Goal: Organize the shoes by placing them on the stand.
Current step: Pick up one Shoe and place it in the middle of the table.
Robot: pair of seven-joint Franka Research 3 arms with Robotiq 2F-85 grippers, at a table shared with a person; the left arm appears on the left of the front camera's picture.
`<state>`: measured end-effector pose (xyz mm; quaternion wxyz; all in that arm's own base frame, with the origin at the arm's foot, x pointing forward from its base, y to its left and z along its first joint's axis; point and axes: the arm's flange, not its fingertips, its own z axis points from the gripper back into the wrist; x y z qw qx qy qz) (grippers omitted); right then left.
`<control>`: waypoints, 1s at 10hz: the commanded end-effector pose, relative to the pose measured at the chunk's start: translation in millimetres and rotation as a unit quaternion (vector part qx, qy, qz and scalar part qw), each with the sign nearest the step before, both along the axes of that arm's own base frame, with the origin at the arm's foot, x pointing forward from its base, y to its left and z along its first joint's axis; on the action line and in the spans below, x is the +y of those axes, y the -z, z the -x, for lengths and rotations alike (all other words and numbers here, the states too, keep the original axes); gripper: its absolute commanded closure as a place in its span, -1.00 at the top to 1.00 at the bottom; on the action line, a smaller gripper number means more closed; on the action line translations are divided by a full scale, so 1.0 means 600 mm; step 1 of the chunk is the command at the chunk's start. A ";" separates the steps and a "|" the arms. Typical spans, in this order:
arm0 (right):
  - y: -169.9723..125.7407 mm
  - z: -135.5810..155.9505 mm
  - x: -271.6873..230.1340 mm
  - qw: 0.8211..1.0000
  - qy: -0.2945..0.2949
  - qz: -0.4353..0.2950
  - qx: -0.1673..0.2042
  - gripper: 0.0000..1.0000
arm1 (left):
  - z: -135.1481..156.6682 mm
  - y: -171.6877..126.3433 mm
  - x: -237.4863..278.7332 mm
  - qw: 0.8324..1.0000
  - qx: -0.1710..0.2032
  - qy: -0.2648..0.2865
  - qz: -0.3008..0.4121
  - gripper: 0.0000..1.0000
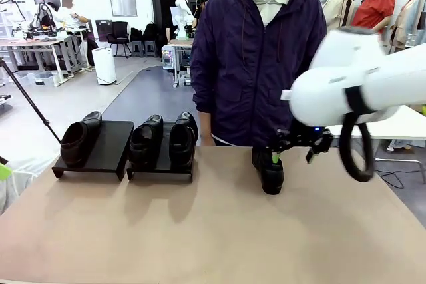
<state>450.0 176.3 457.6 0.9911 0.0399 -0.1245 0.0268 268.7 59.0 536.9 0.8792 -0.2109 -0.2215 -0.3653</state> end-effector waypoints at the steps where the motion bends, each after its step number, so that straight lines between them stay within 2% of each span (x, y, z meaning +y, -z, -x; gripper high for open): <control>1: -0.026 0.037 -0.028 1.000 0.010 -0.023 -0.007 1.00 | -0.002 0.001 0.000 1.000 -0.002 -0.001 0.001 1.00; 2: -0.026 0.037 -0.028 1.000 0.010 -0.023 -0.007 1.00 | -0.002 0.001 0.000 1.000 -0.002 -0.001 0.001 1.00; 3: 0.005 -0.006 0.003 1.000 -0.001 0.001 0.003 1.00 | -0.002 0.001 0.000 1.000 -0.002 -0.001 0.001 1.00; 6: 0.039 -0.146 0.054 0.999 -0.009 0.020 -0.025 1.00 | -0.002 0.001 0.000 1.000 -0.002 -0.001 0.001 1.00; 8: 0.064 -0.202 0.092 0.999 0.011 0.043 -0.010 1.00 | -0.002 0.001 0.000 1.000 -0.002 -0.001 0.001 1.00; 10: 0.110 -0.239 0.122 0.999 -0.001 0.037 0.021 1.00 | -0.002 0.001 0.000 1.000 -0.002 -0.001 0.001 1.00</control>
